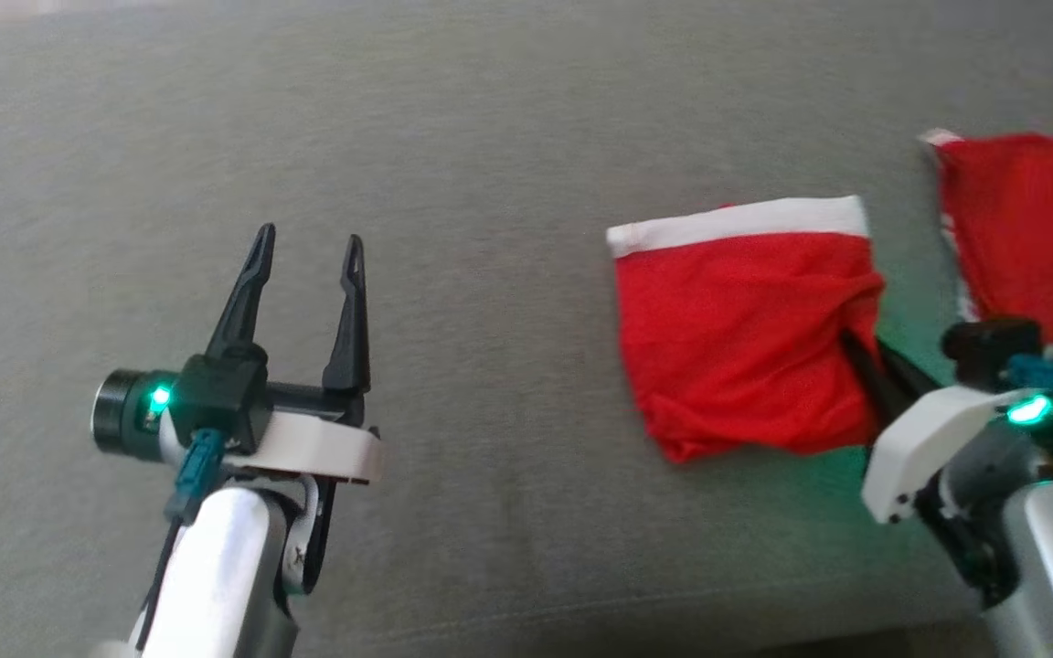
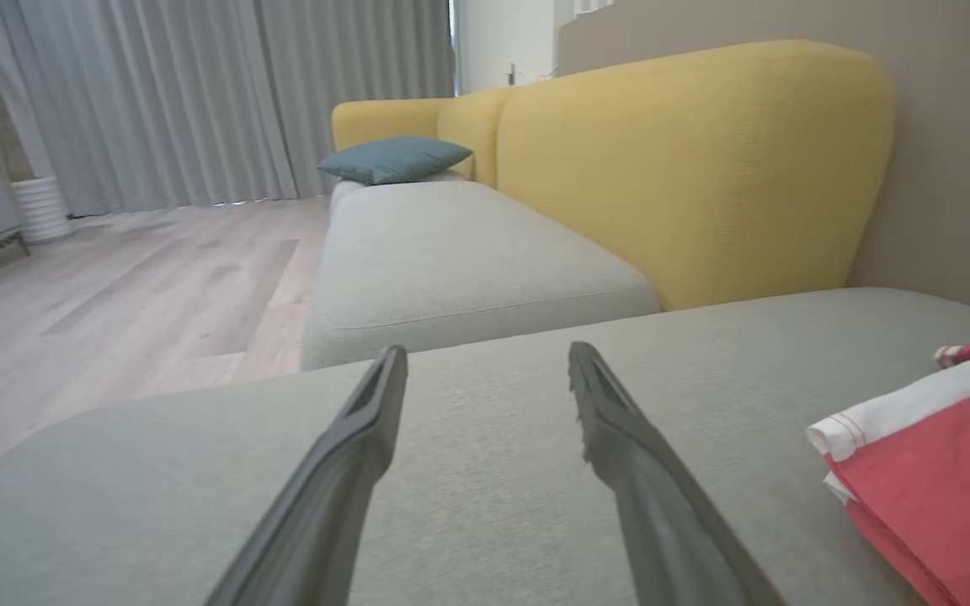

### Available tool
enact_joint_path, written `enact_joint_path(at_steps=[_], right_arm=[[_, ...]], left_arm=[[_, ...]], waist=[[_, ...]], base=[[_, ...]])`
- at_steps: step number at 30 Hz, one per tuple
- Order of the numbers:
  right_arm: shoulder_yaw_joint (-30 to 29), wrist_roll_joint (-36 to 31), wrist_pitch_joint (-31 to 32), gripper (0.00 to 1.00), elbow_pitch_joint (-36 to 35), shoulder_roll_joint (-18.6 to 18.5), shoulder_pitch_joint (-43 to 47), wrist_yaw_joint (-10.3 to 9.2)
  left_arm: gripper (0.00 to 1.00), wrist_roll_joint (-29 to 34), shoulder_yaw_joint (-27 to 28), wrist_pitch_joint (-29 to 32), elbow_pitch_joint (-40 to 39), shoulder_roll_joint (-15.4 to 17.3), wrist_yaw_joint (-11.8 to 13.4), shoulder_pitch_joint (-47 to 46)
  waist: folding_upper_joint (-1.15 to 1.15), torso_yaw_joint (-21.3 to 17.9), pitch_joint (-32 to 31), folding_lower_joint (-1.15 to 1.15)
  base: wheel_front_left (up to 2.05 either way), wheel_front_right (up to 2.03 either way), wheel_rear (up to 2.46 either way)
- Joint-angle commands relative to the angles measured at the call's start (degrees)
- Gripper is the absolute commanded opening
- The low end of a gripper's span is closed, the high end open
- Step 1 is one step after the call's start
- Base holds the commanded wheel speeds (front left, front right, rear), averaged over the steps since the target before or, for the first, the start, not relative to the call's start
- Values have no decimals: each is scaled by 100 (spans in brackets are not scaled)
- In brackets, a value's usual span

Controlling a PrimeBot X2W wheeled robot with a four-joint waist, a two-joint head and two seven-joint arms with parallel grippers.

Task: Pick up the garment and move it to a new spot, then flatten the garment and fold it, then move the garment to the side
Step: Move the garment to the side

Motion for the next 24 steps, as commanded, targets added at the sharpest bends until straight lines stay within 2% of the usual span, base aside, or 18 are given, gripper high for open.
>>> enact_joint_path(at_steps=[1, 7, 11, 18, 24], right_arm=[[-14, -22, -16, 0, -207, -168, -165, 37], [-318, 91, -278, 0, 111, -381, -747, 37], [-529, 124, -448, 0, 345, -476, -1133, 37], [-1124, 50, -734, 0, 833, -832, -1734, 37], [-1543, 74, -835, 0, 1089, -913, -2005, 37]], left_arm=[[100, 61, 138, -55, -164, 97, -20, -273], [100, 131, 35, -32, -166, 154, -84, -463], [100, 176, -24, 15, -192, 198, -129, -576], [100, 280, -212, 75, -239, 220, -233, -860], [100, 365, -383, 84, -259, 200, -308, -1097]], waist=[[0, -520, 119, 0], [0, -931, 327, 0], [0, -1030, 443, 0], [0, -1030, 711, 0], [0, -992, 939, 0]], base=[[0, 0, 0], [0, 0, 0], [0, 0, 0], [0, 0, 0], [0, 0, 0]])
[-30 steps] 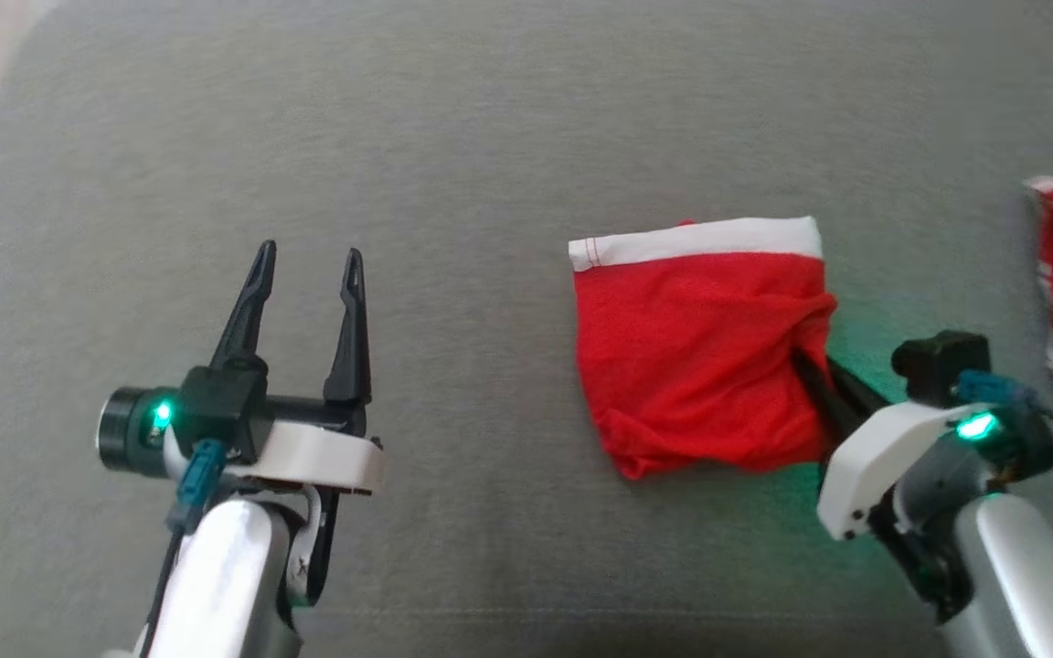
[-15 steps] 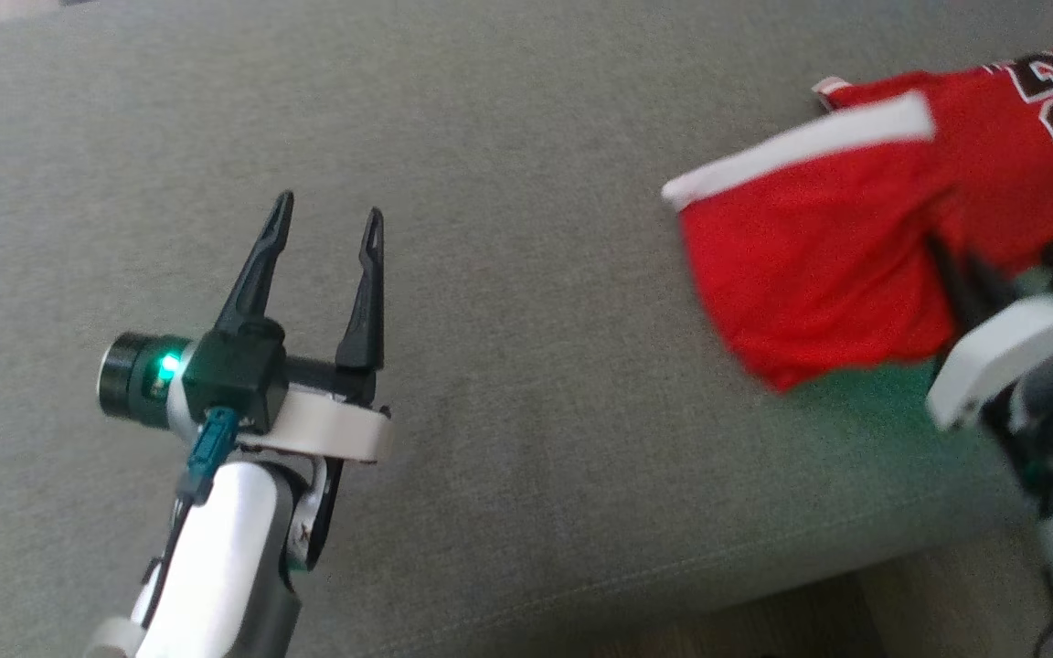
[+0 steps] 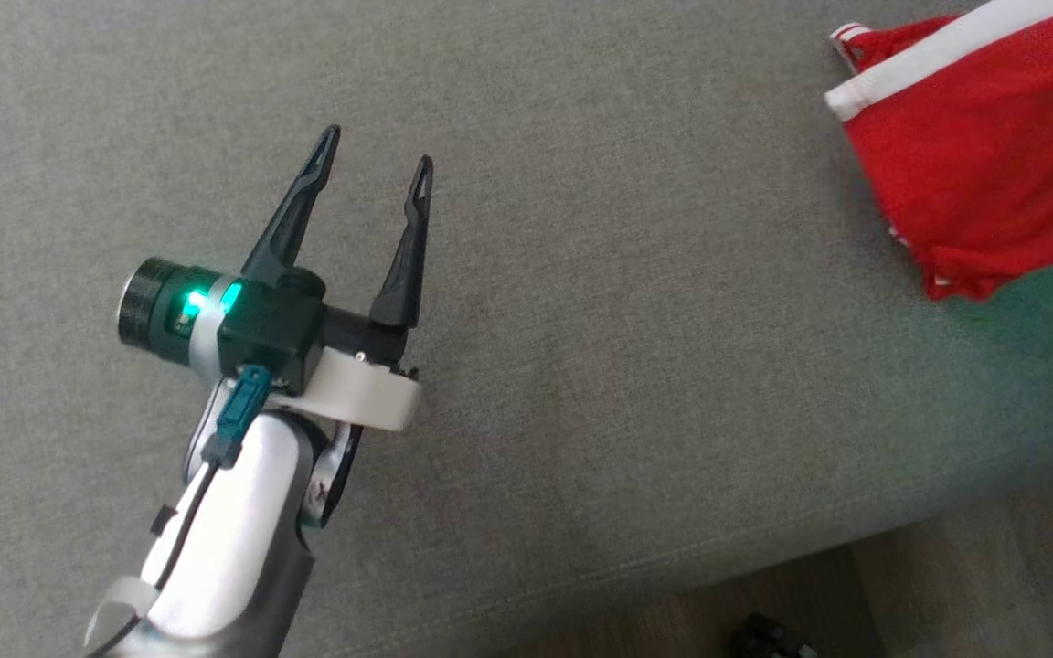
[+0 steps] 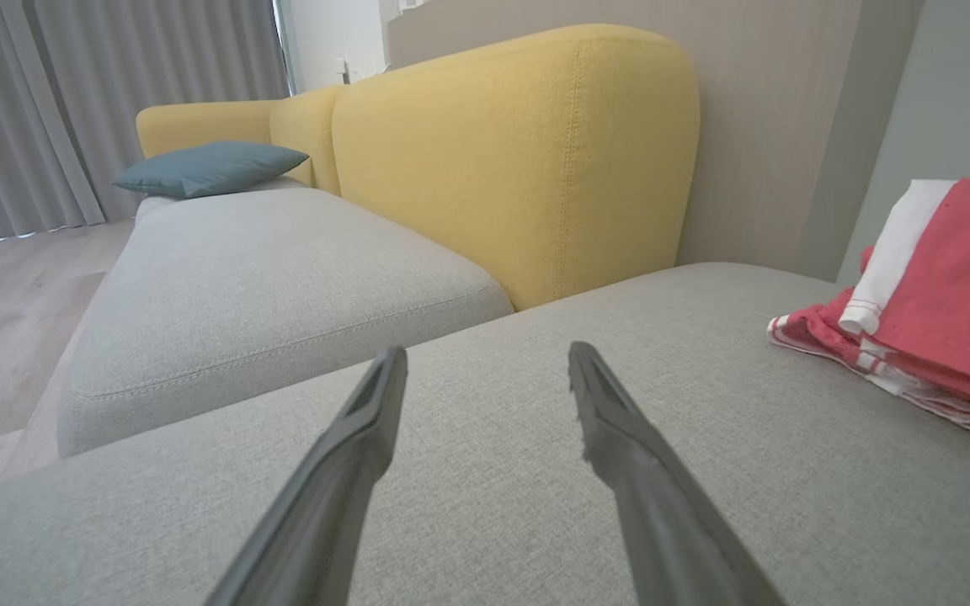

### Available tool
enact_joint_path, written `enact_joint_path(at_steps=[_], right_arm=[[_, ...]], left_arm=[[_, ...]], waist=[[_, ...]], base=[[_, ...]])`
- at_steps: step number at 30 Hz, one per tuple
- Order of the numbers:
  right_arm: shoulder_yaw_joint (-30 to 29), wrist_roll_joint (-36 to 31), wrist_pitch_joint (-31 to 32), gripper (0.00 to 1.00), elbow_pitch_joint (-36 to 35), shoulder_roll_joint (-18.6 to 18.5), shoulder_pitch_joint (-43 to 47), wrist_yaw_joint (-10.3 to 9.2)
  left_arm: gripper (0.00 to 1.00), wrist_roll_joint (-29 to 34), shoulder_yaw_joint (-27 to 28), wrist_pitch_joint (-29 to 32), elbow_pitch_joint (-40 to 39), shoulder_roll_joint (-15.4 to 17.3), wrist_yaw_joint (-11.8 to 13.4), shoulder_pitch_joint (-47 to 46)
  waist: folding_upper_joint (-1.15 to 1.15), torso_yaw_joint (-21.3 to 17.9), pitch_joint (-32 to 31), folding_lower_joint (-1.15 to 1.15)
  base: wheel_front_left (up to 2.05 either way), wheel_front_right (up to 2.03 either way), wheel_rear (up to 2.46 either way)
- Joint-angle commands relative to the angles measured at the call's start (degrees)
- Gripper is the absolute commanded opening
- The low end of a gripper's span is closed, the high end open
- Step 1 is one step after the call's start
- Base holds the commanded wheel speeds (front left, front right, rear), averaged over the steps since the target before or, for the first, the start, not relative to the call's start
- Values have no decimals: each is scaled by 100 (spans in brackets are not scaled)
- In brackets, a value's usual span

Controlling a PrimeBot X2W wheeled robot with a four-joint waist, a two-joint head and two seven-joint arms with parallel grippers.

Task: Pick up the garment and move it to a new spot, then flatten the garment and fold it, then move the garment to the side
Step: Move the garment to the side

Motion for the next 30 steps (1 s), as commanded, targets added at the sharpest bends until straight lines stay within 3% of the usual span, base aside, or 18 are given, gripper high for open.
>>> enact_joint_path(at_steps=[1, 15, 18, 25, 30], right_arm=[[-46, 34, -72, 0, -153, -181, -117, 37], [-1222, 81, -282, 0, 377, 79, -643, 37], [-1389, -58, -338, 100, 457, 126, -640, 37], [-1687, -546, -741, 100, 301, 288, -344, 37], [-1467, -698, -1250, 100, -97, 416, 39, 37]], left_arm=[[100, 79, 147, 11, -208, 53, -6, -204], [100, 193, -89, 13, -206, 52, -111, -659], [100, 198, -134, -7, -161, 36, -128, -736], [100, 85, -163, -79, 18, -22, -105, -727], [100, -9, -113, -107, 97, -36, -41, -604]], waist=[[0, 11, 75, 0], [0, 13, 833, 0], [0, 52, 910, 0], [0, 151, 789, 0], [0, 217, 556, 0]], base=[[0, 0, 0], [0, 0, 0], [0, 0, 0], [0, 0, 0], [0, 0, 0]])
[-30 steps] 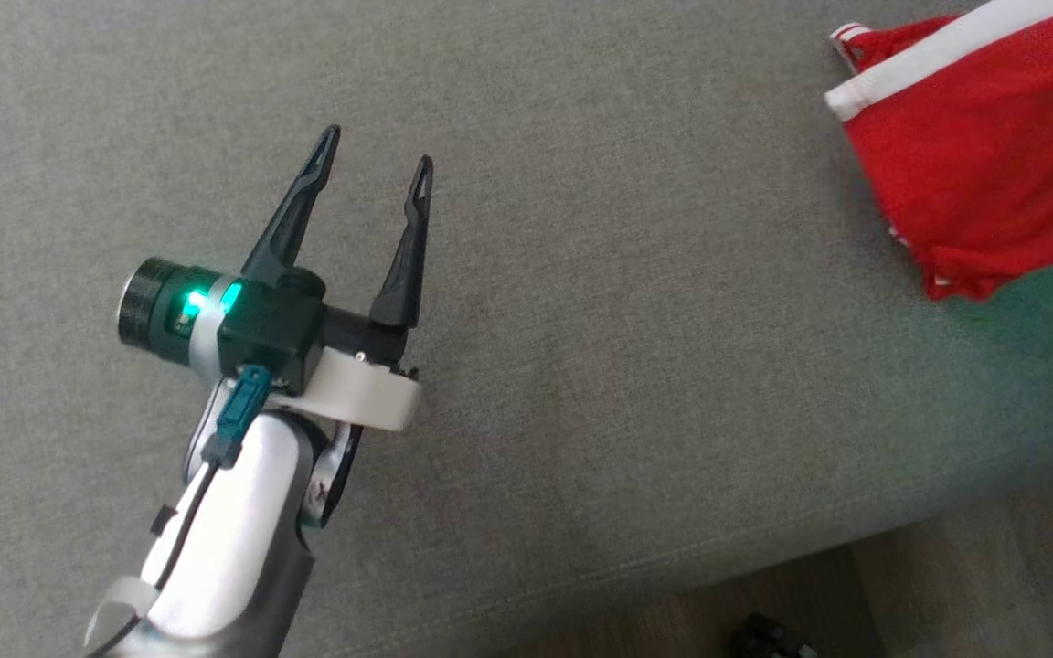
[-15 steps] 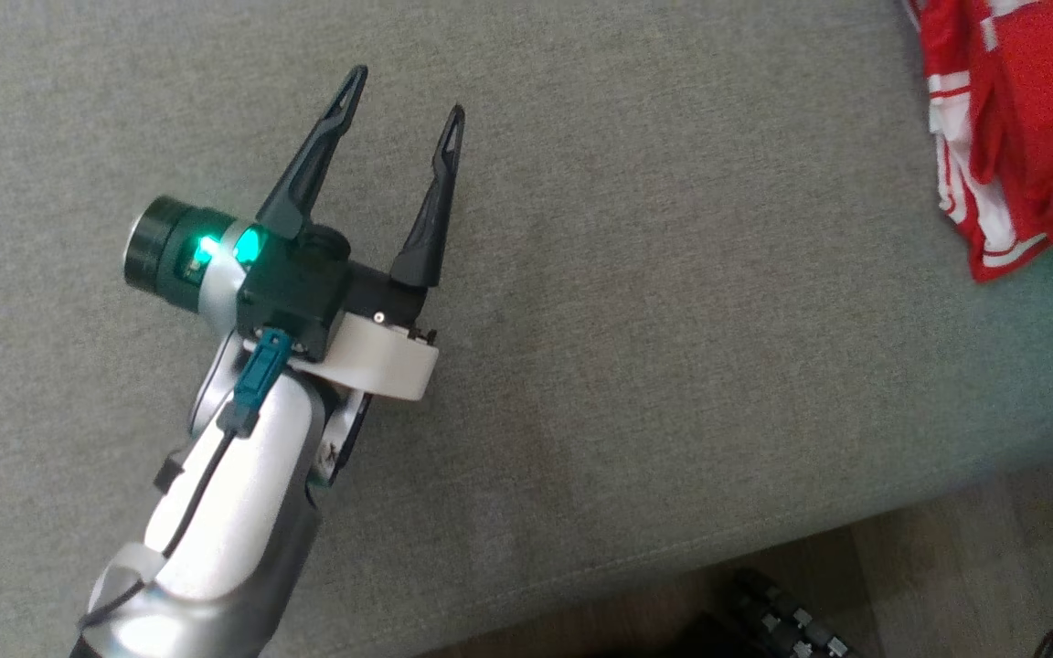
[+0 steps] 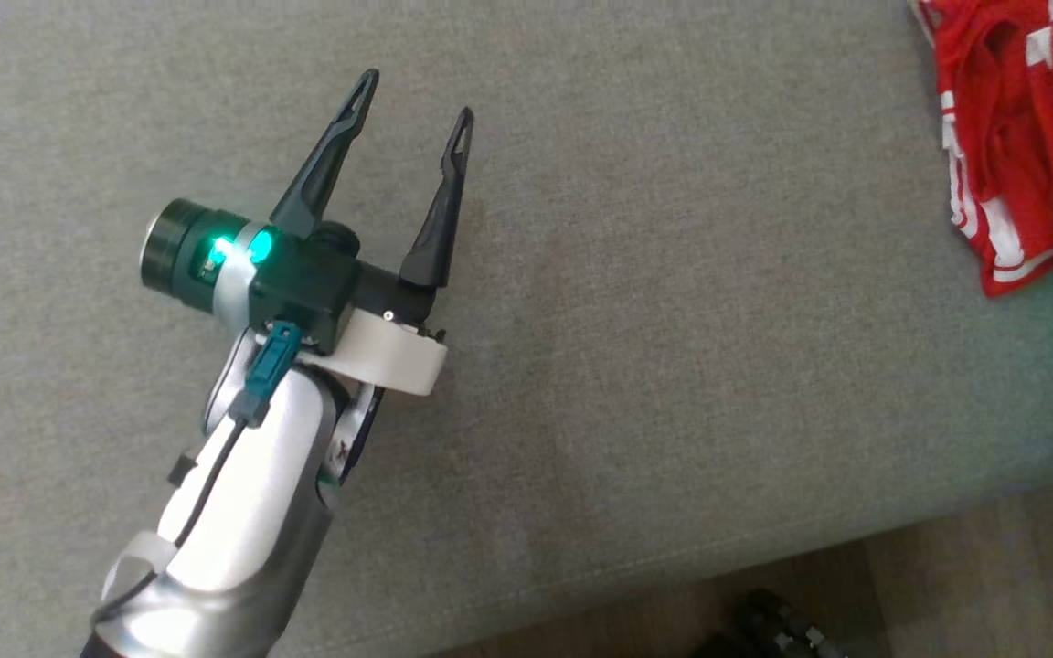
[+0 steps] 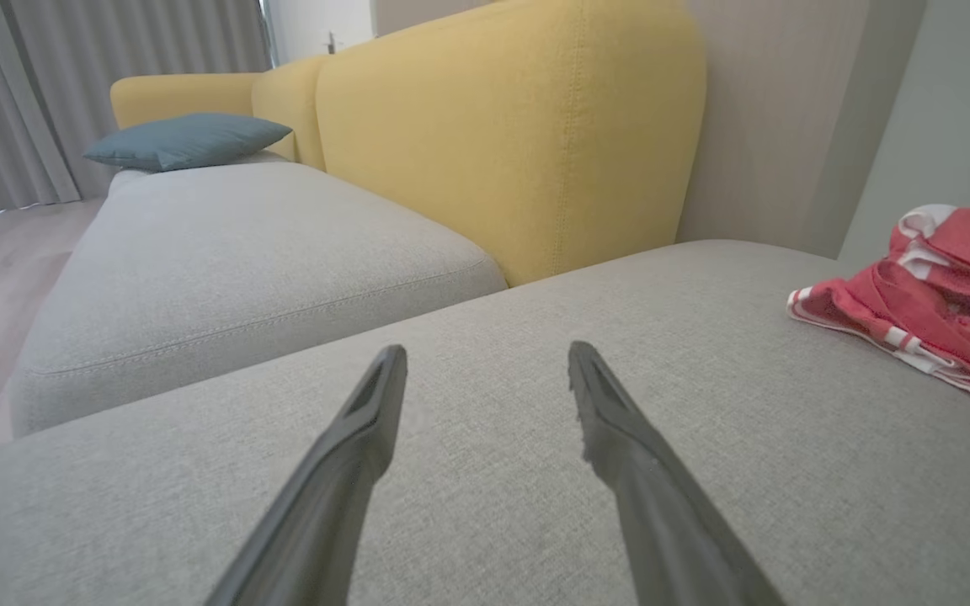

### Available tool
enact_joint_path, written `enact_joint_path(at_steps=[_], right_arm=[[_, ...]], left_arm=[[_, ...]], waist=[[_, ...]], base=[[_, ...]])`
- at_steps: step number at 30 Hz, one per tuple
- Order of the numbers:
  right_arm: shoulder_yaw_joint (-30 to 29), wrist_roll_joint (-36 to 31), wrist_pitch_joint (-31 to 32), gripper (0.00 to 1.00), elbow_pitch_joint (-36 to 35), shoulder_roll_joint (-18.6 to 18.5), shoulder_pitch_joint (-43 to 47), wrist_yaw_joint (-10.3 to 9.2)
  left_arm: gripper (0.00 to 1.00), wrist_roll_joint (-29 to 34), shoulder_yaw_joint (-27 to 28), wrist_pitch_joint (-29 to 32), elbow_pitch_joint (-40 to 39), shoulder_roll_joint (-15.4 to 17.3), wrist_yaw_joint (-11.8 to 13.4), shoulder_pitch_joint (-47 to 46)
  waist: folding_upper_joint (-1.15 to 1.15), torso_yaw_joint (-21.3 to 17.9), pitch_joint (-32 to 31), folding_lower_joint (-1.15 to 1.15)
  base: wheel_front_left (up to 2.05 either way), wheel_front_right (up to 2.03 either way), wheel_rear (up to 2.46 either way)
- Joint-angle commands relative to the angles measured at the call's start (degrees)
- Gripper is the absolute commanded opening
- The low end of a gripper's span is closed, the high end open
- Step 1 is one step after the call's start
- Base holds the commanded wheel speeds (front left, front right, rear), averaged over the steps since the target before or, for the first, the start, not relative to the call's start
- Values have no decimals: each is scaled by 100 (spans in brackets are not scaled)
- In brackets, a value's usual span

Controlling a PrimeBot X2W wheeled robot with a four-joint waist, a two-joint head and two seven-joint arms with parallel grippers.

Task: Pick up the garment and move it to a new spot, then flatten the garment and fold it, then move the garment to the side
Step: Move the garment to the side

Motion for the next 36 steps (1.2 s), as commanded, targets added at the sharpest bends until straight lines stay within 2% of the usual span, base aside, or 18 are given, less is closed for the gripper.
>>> enact_joint_path(at_steps=[1, 8, 18, 26, 36], right_arm=[[133, -41, -124, 100, -258, -53, 219, 37], [889, -128, -657, 100, -994, 407, 1032, 37], [1665, -180, -591, 100, -1887, 1097, 1814, 37], [1894, -151, -362, 100, -2229, 1312, 2201, 37], [1978, -159, -90, 100, -2540, 1360, 2790, 37]], left_arm=[[100, -41, 207, -51, -151, 42, 44, 61], [100, -220, 349, -66, -127, 17, 215, 418], [100, -462, 720, -69, -245, 13, 521, 992], [100, -621, 1064, -69, -269, 55, 700, 1493], [100, -733, 1197, -70, -109, 135, 697, 2060]], waist=[[0, 60, -143, 0], [0, 320, -633, 0], [0, 1031, -1189, 0], [0, 1461, -1606, 0], [0, 1453, -2180, 0]], base=[[0, 0, 0], [0, 0, 0], [0, 0, 0], [0, 0, 0], [0, 0, 0]])
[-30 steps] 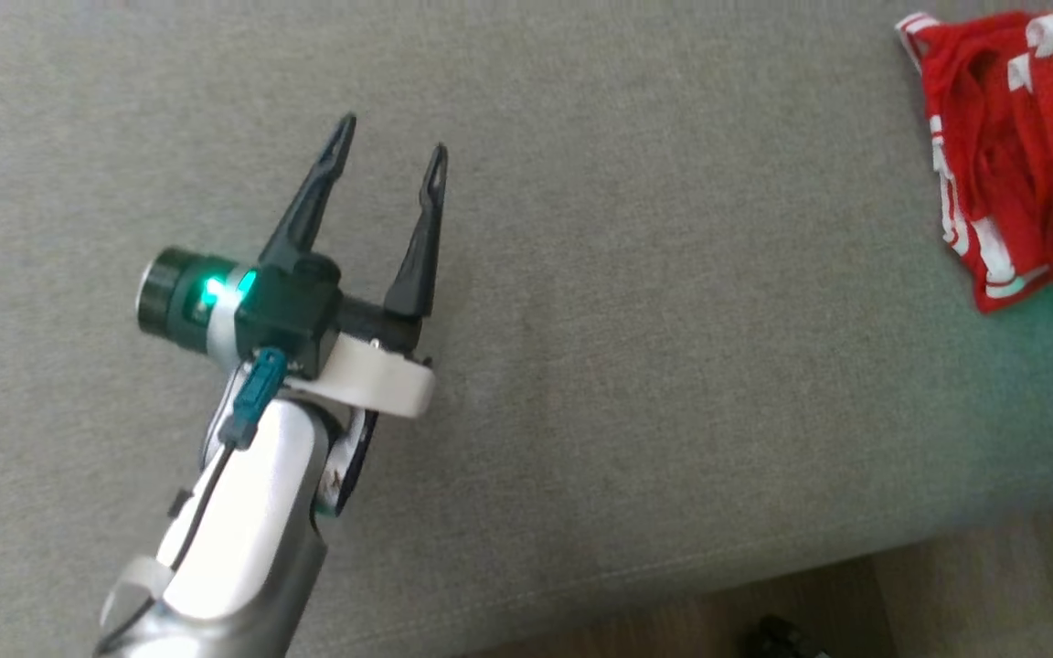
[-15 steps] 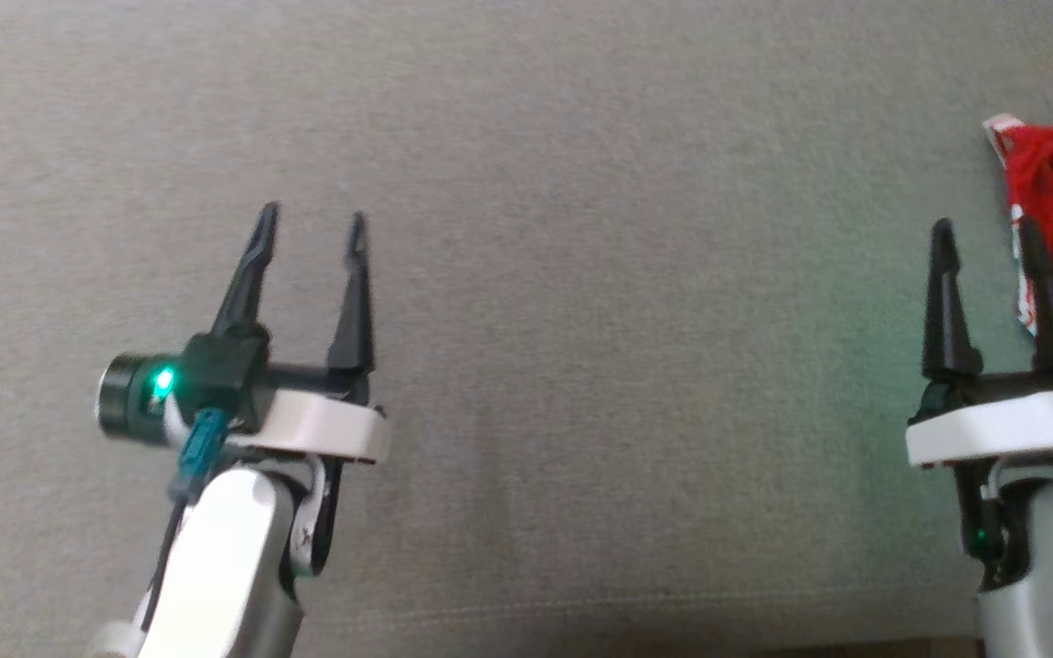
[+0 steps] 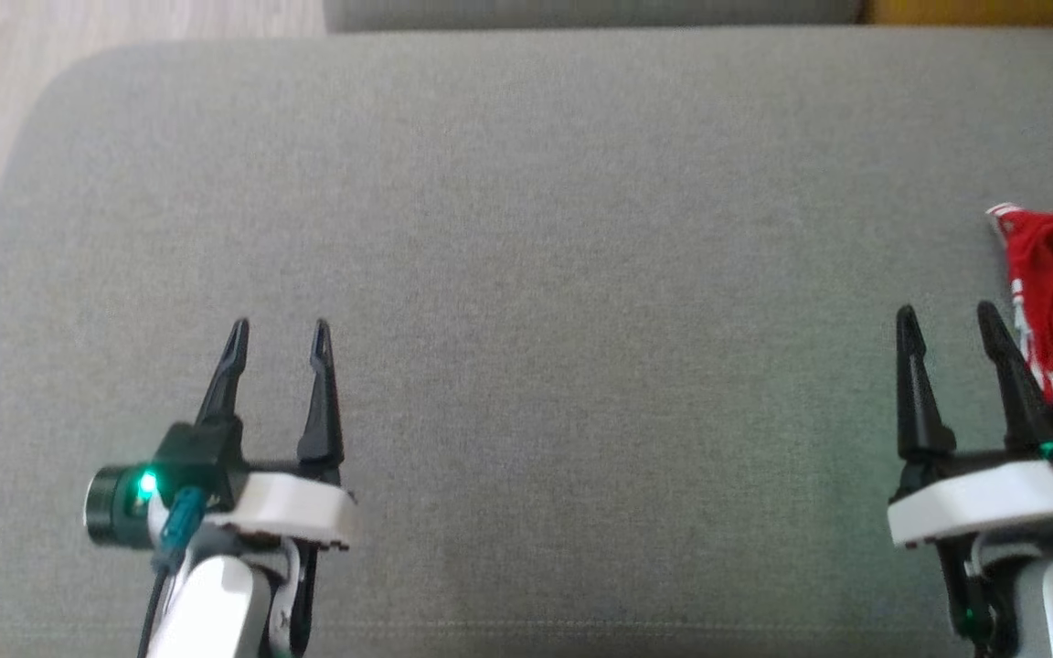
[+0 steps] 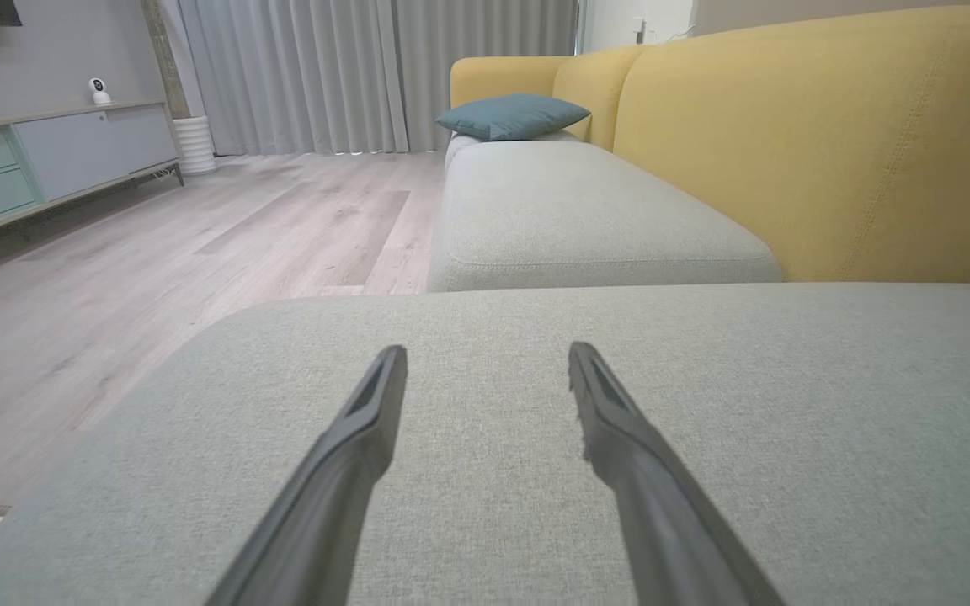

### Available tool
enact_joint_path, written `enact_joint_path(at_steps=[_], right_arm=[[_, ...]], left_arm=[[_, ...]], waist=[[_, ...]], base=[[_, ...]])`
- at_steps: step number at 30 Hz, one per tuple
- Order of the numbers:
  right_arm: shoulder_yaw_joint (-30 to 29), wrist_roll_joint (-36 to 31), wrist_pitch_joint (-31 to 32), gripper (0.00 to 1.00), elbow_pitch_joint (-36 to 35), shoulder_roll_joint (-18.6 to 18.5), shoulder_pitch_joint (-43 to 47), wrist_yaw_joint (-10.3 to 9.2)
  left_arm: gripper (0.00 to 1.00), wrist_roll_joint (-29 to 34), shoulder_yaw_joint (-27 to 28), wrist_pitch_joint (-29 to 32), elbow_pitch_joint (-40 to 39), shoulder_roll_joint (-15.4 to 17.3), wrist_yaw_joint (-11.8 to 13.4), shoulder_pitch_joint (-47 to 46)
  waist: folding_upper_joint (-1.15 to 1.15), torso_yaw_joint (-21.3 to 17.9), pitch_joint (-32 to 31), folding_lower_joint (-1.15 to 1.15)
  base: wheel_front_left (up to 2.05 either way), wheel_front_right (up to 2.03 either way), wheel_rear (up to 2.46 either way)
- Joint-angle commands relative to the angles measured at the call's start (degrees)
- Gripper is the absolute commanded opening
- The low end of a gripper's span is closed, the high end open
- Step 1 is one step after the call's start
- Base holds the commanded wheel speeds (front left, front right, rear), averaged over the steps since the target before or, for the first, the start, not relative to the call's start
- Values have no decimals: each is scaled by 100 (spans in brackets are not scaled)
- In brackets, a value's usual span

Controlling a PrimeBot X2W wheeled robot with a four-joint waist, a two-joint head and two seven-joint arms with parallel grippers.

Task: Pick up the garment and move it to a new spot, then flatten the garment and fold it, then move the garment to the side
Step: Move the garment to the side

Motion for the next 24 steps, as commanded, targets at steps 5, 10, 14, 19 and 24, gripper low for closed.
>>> enact_joint_path(at_steps=[5, 10, 14, 19, 24], right_arm=[[177, 82, 99, 100, -337, -14, 239, 37], [184, 122, 165, 100, -417, -14, 413, 37], [183, 162, 215, 100, -501, -13, 549, 37], [186, 193, 283, 100, -590, -13, 680, 37], [194, 200, 321, 100, -628, -13, 746, 37]], left_arm=[[100, -25, 238, -29, -95, 168, 18, 131], [100, -22, 186, 3, -59, 234, -12, 256], [100, -42, 156, 55, -47, 273, -17, 356], [100, -79, 131, 135, -69, 306, -11, 462], [100, -101, 108, 206, -96, 342, -1, 520]], waist=[[0, -80, -446, 0], [0, -99, -611, 0], [0, -115, -758, 0], [0, -134, -862, 0], [0, -149, -915, 0]], base=[[0, 0, 0], [0, 0, 0], [0, 0, 0], [0, 0, 0], [0, 0, 0]])
